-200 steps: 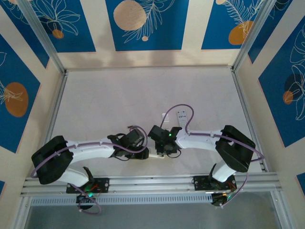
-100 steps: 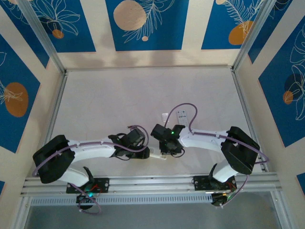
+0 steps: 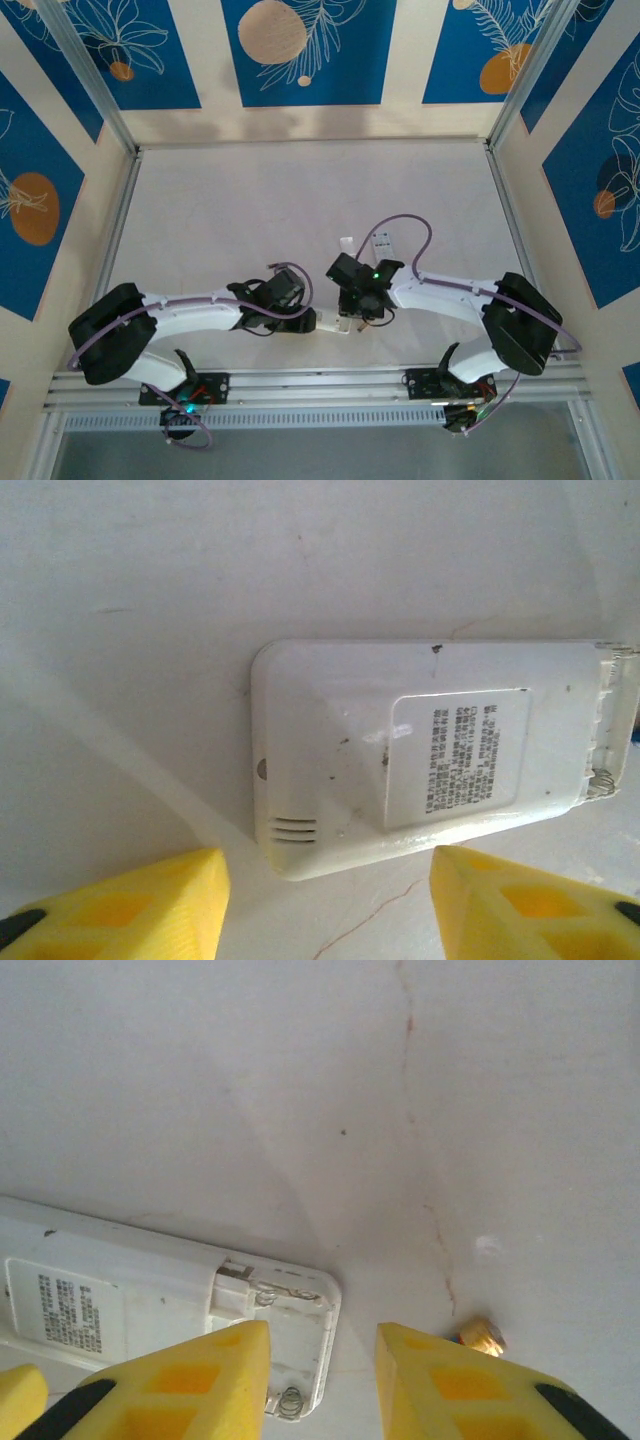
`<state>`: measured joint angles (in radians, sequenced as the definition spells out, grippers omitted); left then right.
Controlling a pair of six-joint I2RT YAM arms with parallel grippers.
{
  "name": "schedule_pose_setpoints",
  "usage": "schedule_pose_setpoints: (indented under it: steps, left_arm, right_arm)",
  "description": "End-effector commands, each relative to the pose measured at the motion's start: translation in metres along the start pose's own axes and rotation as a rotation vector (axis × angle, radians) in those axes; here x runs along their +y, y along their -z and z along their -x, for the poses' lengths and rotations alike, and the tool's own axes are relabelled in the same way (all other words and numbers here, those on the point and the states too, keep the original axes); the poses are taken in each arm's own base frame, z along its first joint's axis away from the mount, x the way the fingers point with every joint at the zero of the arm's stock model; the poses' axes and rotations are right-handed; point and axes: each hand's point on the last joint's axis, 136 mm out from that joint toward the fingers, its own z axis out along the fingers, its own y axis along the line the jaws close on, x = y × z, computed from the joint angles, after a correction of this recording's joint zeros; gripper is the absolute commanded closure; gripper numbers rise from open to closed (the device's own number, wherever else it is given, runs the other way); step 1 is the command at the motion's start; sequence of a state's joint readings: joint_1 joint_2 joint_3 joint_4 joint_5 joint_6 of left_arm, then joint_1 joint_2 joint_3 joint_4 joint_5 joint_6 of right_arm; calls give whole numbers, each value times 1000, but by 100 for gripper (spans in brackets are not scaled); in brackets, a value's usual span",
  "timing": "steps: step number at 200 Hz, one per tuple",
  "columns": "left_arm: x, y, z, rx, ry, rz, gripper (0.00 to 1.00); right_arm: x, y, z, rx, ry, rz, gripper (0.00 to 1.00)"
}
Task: Load the batteries into the remote control
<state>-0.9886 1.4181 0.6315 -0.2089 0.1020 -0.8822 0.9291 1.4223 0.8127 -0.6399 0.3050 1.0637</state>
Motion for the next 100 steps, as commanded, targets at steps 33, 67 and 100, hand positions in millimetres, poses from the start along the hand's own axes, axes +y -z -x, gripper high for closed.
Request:
schedule_pose_setpoints:
  steps: [33, 67, 100]
  left_arm:
    - [2, 24, 23, -114, -37, 29, 29]
    - [1, 35, 32, -151, -72, 39, 23]
    - [-3, 33, 36, -162, -78, 19, 17]
  right_arm:
    - [-42, 2, -18, 53, -197, -66, 50]
    - [-91, 25, -58, 173, -366, -275, 29]
    - [-107, 27, -103, 318, -545, -232, 5]
